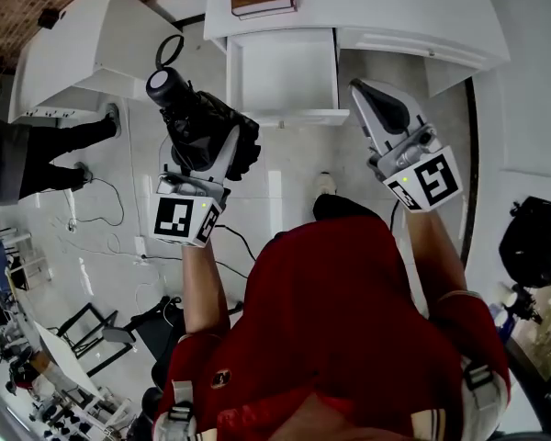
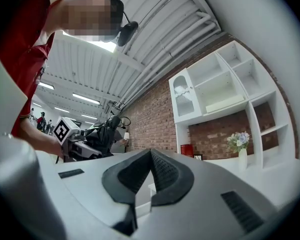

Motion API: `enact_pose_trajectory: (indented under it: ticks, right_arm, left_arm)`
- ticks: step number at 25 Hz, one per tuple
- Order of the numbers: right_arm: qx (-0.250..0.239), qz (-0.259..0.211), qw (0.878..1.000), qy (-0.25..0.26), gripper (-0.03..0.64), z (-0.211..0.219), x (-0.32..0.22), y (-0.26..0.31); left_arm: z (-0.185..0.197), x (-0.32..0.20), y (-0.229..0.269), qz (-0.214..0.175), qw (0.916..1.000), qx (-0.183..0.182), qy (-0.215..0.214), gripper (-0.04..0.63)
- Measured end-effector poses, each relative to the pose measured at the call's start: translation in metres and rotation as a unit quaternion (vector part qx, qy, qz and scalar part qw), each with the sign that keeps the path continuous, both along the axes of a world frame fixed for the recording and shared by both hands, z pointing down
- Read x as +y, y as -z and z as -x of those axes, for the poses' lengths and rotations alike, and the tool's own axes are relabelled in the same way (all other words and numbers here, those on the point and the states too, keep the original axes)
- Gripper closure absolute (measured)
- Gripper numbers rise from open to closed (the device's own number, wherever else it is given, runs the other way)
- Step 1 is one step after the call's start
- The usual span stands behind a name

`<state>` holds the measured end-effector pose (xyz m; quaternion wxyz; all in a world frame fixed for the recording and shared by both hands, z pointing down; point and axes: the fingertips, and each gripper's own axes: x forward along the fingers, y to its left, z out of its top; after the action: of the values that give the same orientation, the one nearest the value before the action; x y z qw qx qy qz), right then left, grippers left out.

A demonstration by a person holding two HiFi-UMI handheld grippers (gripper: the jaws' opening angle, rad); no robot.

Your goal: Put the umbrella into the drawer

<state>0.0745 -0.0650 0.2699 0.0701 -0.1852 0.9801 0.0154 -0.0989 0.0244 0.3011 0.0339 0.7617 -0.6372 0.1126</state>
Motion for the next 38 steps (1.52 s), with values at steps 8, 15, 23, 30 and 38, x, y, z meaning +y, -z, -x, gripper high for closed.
enact_pose_trajectory:
  ticks: [8, 15, 23, 30, 38]
  right_arm:
    - [0.002, 0.009, 1.0, 0.007, 0.618, 0.004, -0.043, -0.008]
    - [0.008, 0.016, 1.0, 0.007, 0.618, 0.025, -0.06, -0.014]
    - [0.02, 0.017, 0.999, -0.022, 0.618, 0.04, -0.082, -0.021]
    - [0.033, 0.018, 0.998, -0.043, 0.618, 0.069, -0.098, -0.025]
    - [0.048, 0.02, 0.996, -0.069, 0.618, 0.101, -0.105, -0.03]
  left_arm:
    - [0.008, -0.046, -0.01, 0.015, 0.9999, 0.003, 0.007, 0.328]
    - [0.028, -0.082, -0.016, 0.022, 0.9997, -0.004, -0.006, 0.328]
    - [0.044, -0.122, -0.032, 0.032, 0.9985, -0.002, -0.043, 0.328]
    - [0.065, -0.148, -0.058, 0.06, 0.9938, -0.023, -0.091, 0.328]
    - [0.08, -0.169, -0.109, 0.112, 0.9807, -0.038, -0.156, 0.328]
